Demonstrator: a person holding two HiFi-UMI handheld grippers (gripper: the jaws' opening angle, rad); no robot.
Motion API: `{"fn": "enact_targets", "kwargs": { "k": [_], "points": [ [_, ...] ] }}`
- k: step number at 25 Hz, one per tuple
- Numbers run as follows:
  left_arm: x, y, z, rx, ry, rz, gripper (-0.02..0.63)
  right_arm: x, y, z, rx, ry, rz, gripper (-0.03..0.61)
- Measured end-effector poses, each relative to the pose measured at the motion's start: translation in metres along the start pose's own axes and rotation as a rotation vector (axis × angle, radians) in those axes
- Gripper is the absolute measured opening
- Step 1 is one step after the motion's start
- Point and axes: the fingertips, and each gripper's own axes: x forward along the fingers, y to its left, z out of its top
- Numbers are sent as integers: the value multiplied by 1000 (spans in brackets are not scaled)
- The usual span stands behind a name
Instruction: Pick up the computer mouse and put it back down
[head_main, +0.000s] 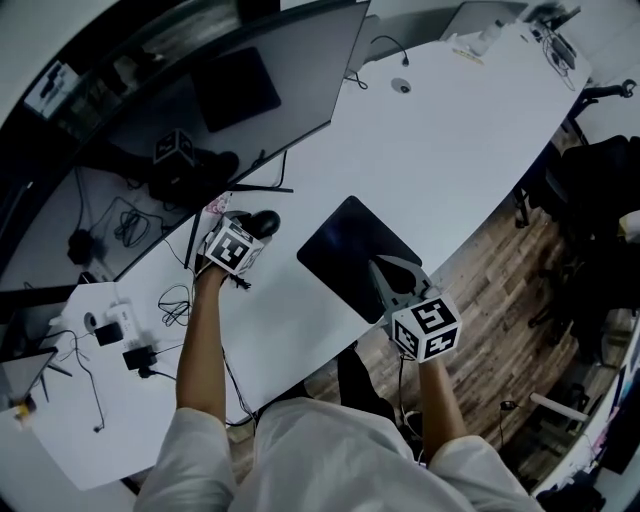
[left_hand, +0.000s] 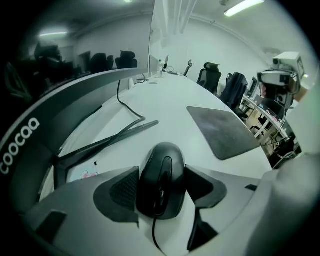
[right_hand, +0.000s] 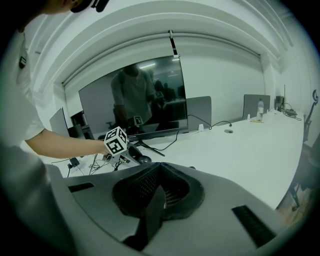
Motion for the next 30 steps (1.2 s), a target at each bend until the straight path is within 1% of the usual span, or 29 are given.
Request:
{"fn": "enact_targets", "kwargs": {
  "k": [3, 5, 9, 14, 18, 22, 25, 27, 30],
  "points": [
    [-9, -17, -2, -32, -20, -17, 293, -17, 4, 7, 2, -29, -17, 15],
    [-20, -26, 4, -40, -56, -12, 293, -31, 6, 11, 7, -49, -27, 14],
    [-63, -35, 23, -10, -148, 47, 291, -55, 14, 17, -9, -74, -62, 14],
    [-126, -54, 46, 40, -259, 58, 291, -78, 27, 33, -32, -136, -92, 15],
    [-173, -60, 68, 48, -373, 79, 291, -92, 32, 47, -52, -167, -148, 14],
    [-219, -66, 94, 55, -499, 130, 291, -112, 40, 65, -27, -237, -156, 15],
    [-251, -72, 121, 54, -605, 161, 292, -128, 40, 80, -57, -267, -182, 15],
    [-270, -79, 139, 52, -671, 162, 292, -139, 37, 90, -75, -291, -200, 15],
    [-285, -98, 164, 63, -737, 122, 293, -155, 31, 101, -88, -327, -215, 15]
  ]
}}
